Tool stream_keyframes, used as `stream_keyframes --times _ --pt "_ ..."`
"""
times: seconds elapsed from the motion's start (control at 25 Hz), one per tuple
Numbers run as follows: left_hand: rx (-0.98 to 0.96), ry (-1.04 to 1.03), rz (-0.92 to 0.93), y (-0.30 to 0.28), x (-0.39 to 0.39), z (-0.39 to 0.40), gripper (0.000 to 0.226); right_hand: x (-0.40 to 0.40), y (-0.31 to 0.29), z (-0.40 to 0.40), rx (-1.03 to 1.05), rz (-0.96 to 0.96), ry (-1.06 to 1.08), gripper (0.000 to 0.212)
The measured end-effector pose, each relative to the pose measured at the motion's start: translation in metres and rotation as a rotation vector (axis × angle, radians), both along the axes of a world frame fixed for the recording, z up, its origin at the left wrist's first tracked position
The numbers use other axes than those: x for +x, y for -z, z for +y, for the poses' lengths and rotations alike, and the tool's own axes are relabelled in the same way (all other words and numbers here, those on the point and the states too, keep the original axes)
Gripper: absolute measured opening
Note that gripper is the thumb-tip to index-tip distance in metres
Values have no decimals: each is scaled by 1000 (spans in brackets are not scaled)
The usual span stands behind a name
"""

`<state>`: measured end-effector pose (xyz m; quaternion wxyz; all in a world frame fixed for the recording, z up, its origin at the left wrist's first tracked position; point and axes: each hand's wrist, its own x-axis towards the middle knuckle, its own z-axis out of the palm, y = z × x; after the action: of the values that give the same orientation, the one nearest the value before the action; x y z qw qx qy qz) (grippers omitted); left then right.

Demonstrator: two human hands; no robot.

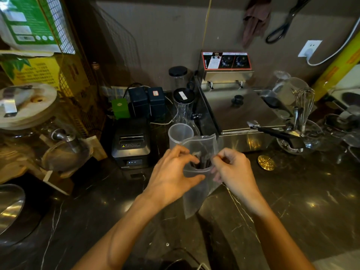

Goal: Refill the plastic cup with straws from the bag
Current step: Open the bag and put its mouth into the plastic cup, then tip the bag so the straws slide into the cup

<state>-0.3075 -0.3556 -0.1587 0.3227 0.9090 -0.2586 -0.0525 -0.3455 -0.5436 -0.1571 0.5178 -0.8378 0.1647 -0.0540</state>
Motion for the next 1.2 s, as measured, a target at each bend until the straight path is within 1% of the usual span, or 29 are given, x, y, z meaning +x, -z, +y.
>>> stream_keyframes --times 0.08,0.16,0.24,0.28,0.36,0.4,0.44,0.52,0.68,0.84,0.92,1.0,1.08,1.2 --pt "9 56 32 6 4 -2 28 0 3 1 57 7 -56 22" --pt "-41 105 46 11 6 -2 16 -1 9 -5 151 10 -85 26" --pt "-91 110 45 15 9 -1 13 0 27 -17 284 47 -10 31" --pt "-106 101 52 16 9 1 14 1 41 -25 332 98 73 29" --pt "-142 84 55 20 11 4 14 -2 79 -38 393 265 229 21" --pt "-166 82 51 21 11 5 14 -6 100 -42 435 358 260 20" --pt "-187 91 45 21 12 6 14 -10 120 -44 486 434 262 24" --pt "-218 128 27 20 13 8 14 -18 150 -43 611 517 261 33" --pt "-245 170 -49 14 13 15 16 -19 169 -37 953 491 319 43" --pt "-291 170 -107 6 11 20 18 -20 171 -32 1139 450 337 50" --pt "-338 113 -114 -1 11 22 18 -22 171 -30 1119 455 305 51" --pt "-379 56 -100 -9 13 25 17 -25 170 -28 1034 467 264 44" --pt "-394 42 -82 -15 18 25 17 -25 166 -27 890 456 252 36" --pt "-385 20 -55 -21 26 19 18 -26 153 -29 666 317 289 25"
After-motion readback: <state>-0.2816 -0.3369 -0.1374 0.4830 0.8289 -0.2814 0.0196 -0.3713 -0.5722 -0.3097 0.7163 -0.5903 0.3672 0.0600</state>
